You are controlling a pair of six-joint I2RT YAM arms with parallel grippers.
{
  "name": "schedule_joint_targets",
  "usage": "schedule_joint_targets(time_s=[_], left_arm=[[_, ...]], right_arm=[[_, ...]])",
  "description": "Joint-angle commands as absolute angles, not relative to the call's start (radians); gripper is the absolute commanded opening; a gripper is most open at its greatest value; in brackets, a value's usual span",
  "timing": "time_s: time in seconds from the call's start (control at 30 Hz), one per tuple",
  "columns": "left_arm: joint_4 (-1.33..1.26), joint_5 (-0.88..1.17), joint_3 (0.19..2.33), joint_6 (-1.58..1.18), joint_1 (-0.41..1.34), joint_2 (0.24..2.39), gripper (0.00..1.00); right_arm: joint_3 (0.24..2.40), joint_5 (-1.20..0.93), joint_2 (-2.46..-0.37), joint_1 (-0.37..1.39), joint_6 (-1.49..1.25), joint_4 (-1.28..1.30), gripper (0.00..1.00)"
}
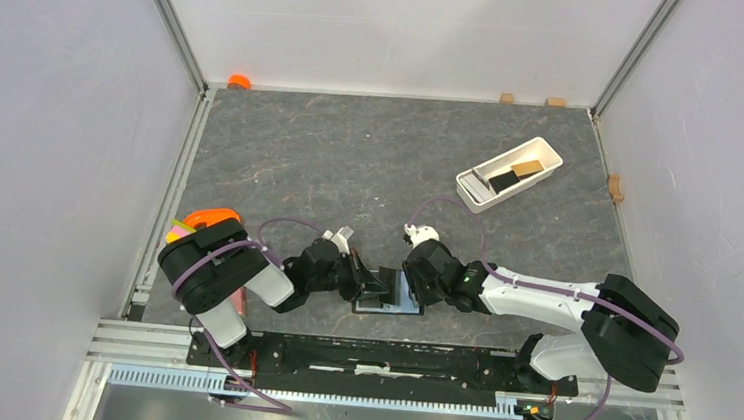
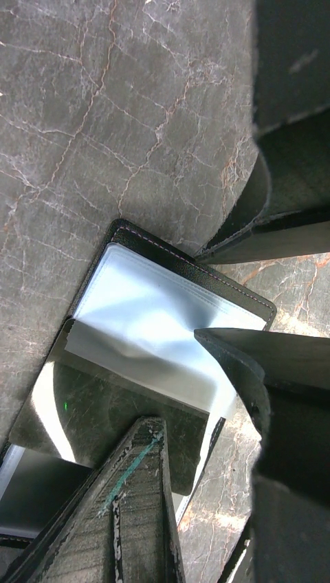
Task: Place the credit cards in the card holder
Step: Insert the credit card into the card holder.
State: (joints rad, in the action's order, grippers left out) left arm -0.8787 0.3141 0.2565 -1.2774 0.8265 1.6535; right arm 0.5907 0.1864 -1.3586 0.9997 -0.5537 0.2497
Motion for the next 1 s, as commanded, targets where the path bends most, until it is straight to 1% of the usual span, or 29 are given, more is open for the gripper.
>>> schedule_joint_targets(time_s=[0.0,0.2,0.33,0.43,0.53,0.97], left_arm=[[-0.895,0.314,0.249,-1.323,0.847,1.701,0.02],[-0.881,0.296,0.242,-1.344,0.866,1.703,0.07],[-0.86,0.295,0.255,-1.34,0.878,1.707,0.07],[-0.837,0.295,0.267,-1.334,0.891,1.705,0.07],[-0.814,0.283,0.259,-1.333,0.896,1.691,0.02],[-0.746,0.277,0.254,-1.297,0.896,1.653,0.03]], right_arm=[[0.574,0.22,-1.391,1.005,-0.551,0.315,0.43],[0.57,0.223,-1.383,1.006,-0.55,0.315,0.43],[0.564,0.225,-1.375,1.006,-0.554,0.314,0.43],[0.561,0.228,-1.37,1.006,-0.554,0.315,0.43],[0.561,0.237,-1.363,1.006,-0.557,0.322,0.44],[0.557,0.248,-1.349,1.006,-0.563,0.329,0.44]])
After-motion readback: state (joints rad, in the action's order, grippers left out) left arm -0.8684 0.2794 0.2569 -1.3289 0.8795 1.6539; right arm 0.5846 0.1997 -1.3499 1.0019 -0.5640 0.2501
